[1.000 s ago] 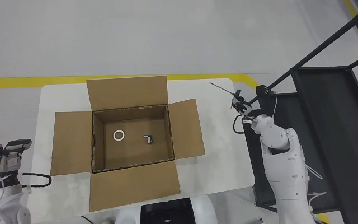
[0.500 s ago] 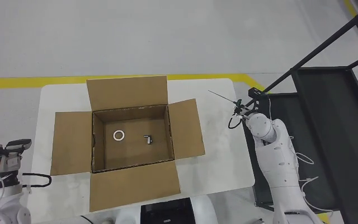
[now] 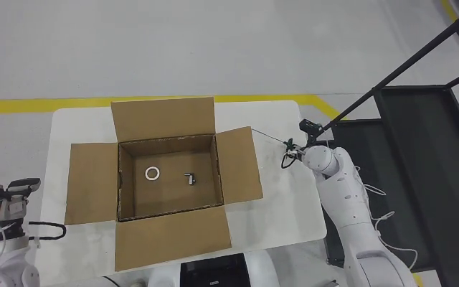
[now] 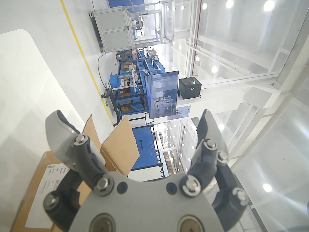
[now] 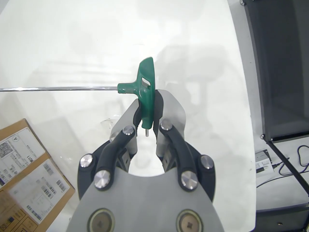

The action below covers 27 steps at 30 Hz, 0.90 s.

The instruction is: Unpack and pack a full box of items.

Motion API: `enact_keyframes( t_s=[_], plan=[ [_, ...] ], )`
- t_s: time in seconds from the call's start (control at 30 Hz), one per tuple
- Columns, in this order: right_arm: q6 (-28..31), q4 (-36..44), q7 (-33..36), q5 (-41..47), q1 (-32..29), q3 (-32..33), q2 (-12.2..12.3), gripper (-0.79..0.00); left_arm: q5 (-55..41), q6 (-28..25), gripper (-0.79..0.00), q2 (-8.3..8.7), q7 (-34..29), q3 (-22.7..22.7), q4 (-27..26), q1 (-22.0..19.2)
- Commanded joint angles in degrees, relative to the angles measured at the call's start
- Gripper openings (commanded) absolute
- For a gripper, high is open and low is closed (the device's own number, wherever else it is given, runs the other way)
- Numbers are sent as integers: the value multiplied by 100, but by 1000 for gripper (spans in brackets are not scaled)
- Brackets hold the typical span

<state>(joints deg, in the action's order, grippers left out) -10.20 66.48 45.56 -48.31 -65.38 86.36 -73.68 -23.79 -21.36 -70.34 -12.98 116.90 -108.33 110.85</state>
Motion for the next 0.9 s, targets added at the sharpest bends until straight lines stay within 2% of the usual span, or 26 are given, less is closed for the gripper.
enact_keyframes(
  t_s=[0.0, 0.1, 0.13, 0.17, 0.2, 0.23, 0.4, 0.6, 0.73, 0.87],
  plan=[
    [14, -42, 14, 25, 11, -15, 4, -785, 0, 0, 0, 0, 0, 0, 0, 0],
    [54, -52, 80, 16, -1, -44, 17, -785, 0, 0, 0, 0, 0, 0, 0, 0],
    [47, -51, 96, 0, -7, -48, 22, -616, 0, 0, 0, 0, 0, 0, 0, 0],
    [32, -42, 108, -45, -14, -60, 29, -369, 0, 0, 0, 0, 0, 0, 0, 0],
    [20, -31, 113, -54, -20, -67, 32, -22, 0, 0, 0, 0, 0, 0, 0, 0],
    [13, -20, 114, -51, -29, -70, 35, 0, 0, 0, 0, 0, 0, 0, 0, 0],
    [16, 114, 119, -43, -88, -33, 64, 0, 0, 0, 0, 0, 0, 0, 0, 0],
    [238, 666, 88, 315, -429, 363, 142, 0, 0, 0, 0, 0, 0, 0, 0, 0],
    [840, 1414, -99, 905, -842, 786, 198, 0, 0, 0, 0, 0, 0, 0, 0, 0],
    [1568, 2249, -580, 1608, -1328, 1183, 226, 0, 0, 0, 0, 0, 0, 0, 0, 0]
  ],
)
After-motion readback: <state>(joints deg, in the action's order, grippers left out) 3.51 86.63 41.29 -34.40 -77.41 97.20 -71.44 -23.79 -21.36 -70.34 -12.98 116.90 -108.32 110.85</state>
